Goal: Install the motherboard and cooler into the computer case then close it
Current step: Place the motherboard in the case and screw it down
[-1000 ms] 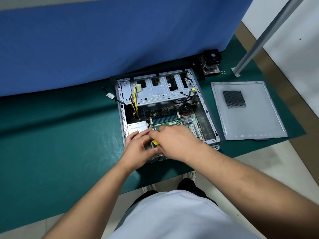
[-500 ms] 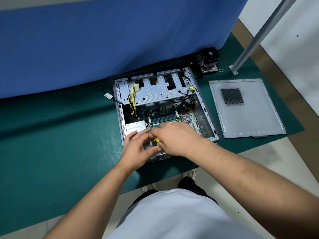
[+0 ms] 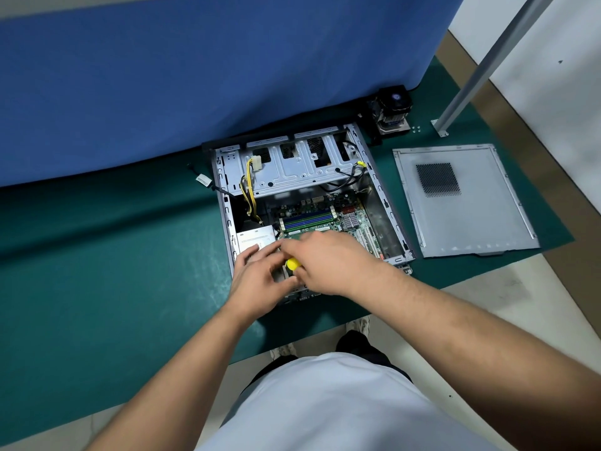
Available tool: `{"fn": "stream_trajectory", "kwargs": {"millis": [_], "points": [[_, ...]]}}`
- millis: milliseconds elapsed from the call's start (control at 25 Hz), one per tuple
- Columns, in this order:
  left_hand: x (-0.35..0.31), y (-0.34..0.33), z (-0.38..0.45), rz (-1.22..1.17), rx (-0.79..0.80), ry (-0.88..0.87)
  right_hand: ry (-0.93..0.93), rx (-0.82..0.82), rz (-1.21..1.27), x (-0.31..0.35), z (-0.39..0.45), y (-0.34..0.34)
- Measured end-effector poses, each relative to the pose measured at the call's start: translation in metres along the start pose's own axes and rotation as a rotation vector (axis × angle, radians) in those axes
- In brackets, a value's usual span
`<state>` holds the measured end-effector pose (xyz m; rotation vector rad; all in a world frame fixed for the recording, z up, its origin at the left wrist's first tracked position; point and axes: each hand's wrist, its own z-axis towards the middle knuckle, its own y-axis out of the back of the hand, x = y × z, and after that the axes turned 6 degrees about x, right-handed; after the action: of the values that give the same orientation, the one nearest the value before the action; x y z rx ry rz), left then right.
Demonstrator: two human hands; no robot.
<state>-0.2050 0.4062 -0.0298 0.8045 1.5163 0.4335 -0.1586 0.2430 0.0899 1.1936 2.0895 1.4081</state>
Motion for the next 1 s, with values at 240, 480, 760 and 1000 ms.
{"fn": "stream_trajectory", "kwargs": {"millis": [240,480,760,1000], "points": [[-0.007,-0.001,0.002,-0.042,-0.089,0.088,-0.084,-0.028,0.042,0.014,0.006,0.000],[-0.004,-0.001,-0.001,-0.075,-0.075,0.060,-0.080,-0.027,0.053,0.011,0.006,-0.002],[-0.007,0.002,0.002,0.033,-0.027,0.055,-0.073,-0.017,0.129,-0.009,0.004,-0.009],[-0.035,0.004,0.047,0.054,0.064,-0.004,-0.218,-0.218,0.391,-0.078,-0.014,0.039]]}}
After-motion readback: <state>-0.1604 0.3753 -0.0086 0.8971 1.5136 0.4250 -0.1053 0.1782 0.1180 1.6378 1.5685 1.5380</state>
